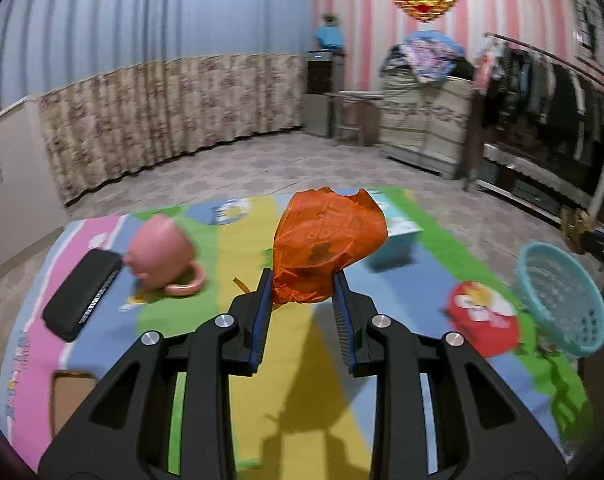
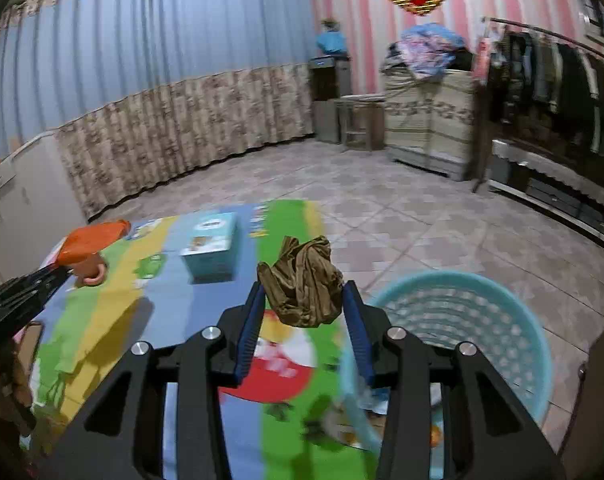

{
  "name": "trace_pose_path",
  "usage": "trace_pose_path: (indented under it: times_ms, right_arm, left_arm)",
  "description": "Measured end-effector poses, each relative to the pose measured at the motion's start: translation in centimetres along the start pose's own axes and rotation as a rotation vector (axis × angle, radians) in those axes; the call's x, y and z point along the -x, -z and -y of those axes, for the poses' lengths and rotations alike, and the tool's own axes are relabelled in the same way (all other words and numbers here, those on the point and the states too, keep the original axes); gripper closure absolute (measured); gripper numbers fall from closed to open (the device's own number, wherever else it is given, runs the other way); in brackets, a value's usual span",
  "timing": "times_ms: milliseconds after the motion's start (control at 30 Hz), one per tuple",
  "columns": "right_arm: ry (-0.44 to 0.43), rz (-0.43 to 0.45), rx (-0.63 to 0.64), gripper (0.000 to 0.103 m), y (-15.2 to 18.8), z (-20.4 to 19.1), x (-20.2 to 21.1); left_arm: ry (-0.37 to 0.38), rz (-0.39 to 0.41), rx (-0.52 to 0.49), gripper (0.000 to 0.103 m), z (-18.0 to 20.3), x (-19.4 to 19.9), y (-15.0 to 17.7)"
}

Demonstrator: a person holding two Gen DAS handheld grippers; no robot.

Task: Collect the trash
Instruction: 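Grasp the crumpled brown cloth with the right gripper while the left lifts the orange bag, then drop the orange bag into the basket with the left gripper while the right carries the cloth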

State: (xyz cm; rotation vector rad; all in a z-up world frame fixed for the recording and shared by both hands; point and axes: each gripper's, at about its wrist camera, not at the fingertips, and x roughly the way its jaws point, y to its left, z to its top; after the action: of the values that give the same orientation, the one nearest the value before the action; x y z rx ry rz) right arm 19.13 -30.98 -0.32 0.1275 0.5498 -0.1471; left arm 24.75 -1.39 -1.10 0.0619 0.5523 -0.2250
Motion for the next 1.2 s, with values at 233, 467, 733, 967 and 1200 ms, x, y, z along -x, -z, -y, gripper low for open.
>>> trace_pose_path:
  times_ms: [233, 467, 733, 967, 1200]
  right_arm:
    - [0.091, 0.009, -0.031, 0.063, 0.4, 5.0, 0.0]
    - [0.153, -0.004, -0.096, 0.063, 0.6, 10.6, 0.0]
    - [0.184, -0.012, -0.15, 0.063, 0.7, 14.6, -0.5]
    - [0.17, -0.024, -0.193, 0.063, 1.3, 16.9, -0.7]
    - [0.165, -0.036, -0.254, 0.063, 2.0, 19.1, -1.1]
  left_arm:
    - [0.104, 0.015, -0.057, 0.075, 8.0, 0.3, 0.0]
    - [0.219, 0.006, -0.066, 0.075, 15.0, -0.7, 0.3]
    - [0.299, -0.018, -0.155, 0.075, 22.7, -2.1, 1.2]
    - [0.325, -0.053, -0.218, 0.075, 27.5, -3.4, 2.5]
    - [0.333, -0.083, -0.246, 0.072, 30.7, -4.7, 3.6]
